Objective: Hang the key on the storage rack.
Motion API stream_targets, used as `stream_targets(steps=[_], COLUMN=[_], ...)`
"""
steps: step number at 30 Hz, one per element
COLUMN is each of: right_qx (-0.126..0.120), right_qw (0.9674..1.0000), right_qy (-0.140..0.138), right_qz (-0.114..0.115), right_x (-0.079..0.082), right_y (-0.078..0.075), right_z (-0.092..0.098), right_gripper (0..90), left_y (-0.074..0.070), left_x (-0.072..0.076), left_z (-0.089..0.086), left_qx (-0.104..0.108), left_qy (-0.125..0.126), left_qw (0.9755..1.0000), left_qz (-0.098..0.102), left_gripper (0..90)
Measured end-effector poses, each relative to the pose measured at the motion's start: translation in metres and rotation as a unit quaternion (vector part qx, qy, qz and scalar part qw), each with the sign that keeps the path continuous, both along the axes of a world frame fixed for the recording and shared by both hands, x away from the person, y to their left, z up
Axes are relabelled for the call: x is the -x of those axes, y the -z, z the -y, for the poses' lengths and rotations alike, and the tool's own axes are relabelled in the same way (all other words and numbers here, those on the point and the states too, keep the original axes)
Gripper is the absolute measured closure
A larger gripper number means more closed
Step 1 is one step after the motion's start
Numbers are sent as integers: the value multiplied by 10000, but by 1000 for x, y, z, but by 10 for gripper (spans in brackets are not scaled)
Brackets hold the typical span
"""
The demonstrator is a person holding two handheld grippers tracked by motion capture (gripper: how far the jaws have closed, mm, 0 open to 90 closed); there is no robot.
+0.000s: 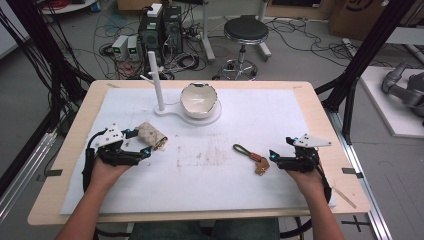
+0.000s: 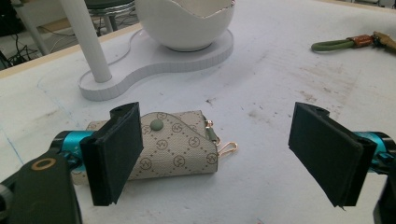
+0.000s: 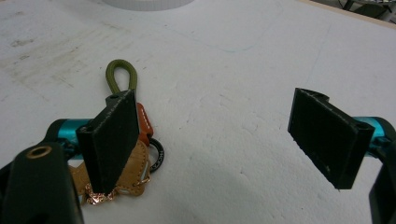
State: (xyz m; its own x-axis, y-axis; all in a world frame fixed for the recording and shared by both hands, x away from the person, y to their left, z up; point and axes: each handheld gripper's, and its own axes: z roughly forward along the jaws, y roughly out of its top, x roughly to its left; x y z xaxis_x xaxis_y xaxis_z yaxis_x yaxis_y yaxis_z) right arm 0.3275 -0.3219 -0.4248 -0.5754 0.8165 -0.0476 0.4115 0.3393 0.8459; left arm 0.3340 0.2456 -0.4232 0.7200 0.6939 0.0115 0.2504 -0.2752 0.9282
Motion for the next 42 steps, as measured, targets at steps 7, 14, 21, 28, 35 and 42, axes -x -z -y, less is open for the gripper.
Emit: stream_targets(steps=[7, 14, 21, 28, 35, 42], right_qx=[39, -10, 18, 254, 452, 701], right_qw=[10000, 10000, 9999, 9983, 9938, 9875], right_qy=[-63, -22, -159, -498, -883, -1062], right_qz=[-5, 34, -22, -172, -507, -929], right_x=[1, 3, -1, -14, -24, -25], right_y=[0, -1, -1, 6, 15, 21], right_z=[0, 1, -9, -28, -50, -52], right_gripper=[169, 169, 169, 169, 175, 288], left_y=[1, 1, 2, 3, 4, 4], left_x=[-1, -2, -1, -2, -1, 0], left_z=[2, 3, 1, 5, 6, 7], left_qx=[-73, -110, -127, -183, -329, -346], left_qy=[7, 19, 14, 16, 50, 60], left_qw=[10000, 9999, 9999, 9998, 9994, 9994], left_qz=[-46, -30, -32, -34, -32, -4], left_gripper=[177, 177, 176, 176, 177, 177])
